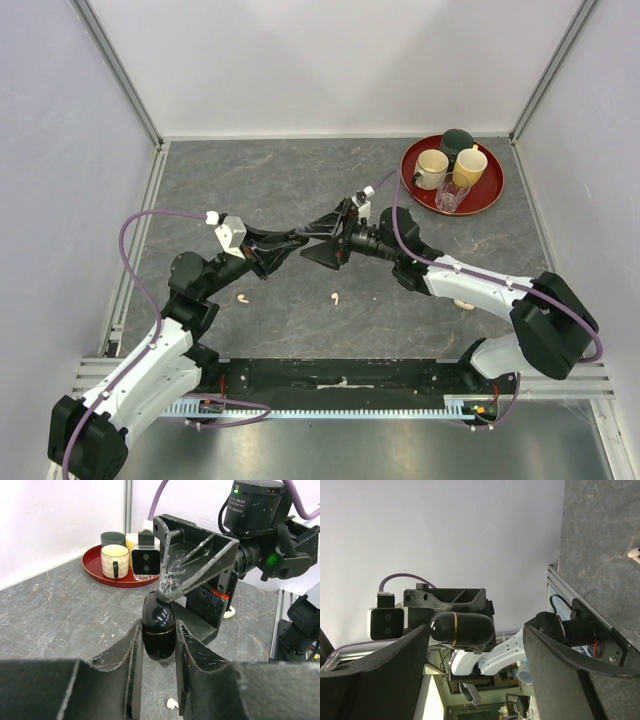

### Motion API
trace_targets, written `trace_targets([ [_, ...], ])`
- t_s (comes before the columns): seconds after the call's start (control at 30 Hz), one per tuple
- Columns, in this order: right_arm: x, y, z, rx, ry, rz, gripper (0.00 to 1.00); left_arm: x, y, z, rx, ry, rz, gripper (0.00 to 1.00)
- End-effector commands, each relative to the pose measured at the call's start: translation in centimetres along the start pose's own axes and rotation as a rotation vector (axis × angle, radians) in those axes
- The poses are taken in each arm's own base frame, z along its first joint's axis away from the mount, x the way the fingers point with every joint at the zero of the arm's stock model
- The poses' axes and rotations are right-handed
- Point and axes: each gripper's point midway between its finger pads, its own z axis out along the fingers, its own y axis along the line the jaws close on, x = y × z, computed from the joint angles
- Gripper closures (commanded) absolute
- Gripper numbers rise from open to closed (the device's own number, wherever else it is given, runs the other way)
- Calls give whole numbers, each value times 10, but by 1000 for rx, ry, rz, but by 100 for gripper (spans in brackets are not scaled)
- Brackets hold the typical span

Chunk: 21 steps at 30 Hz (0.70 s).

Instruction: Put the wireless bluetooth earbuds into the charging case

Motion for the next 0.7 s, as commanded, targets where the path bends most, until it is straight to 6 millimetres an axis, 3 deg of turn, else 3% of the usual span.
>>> trace_targets([
  [0.0, 15, 29, 5, -107, 55, 15, 19, -15, -3, 2, 20, -54, 80, 98],
  [0.17, 12, 27, 6, -127, 44, 42, 25, -15, -3, 1, 19, -54, 85, 98],
  [0.33, 8, 27, 6, -139, 14, 40, 16, -15, -4, 1, 24, -54, 81, 98],
  [0.4, 6, 26, 6, -142, 7, 43, 17, -15, -5, 1, 25, -55, 82, 98],
  [0.53, 6, 26, 5, -145, 0, 51, 33, -14, -5, 0, 25, -54, 79, 98],
  [0.67, 6, 29, 4, -154, -1, 47, 40, -15, -6, 0, 31, -54, 78, 98],
])
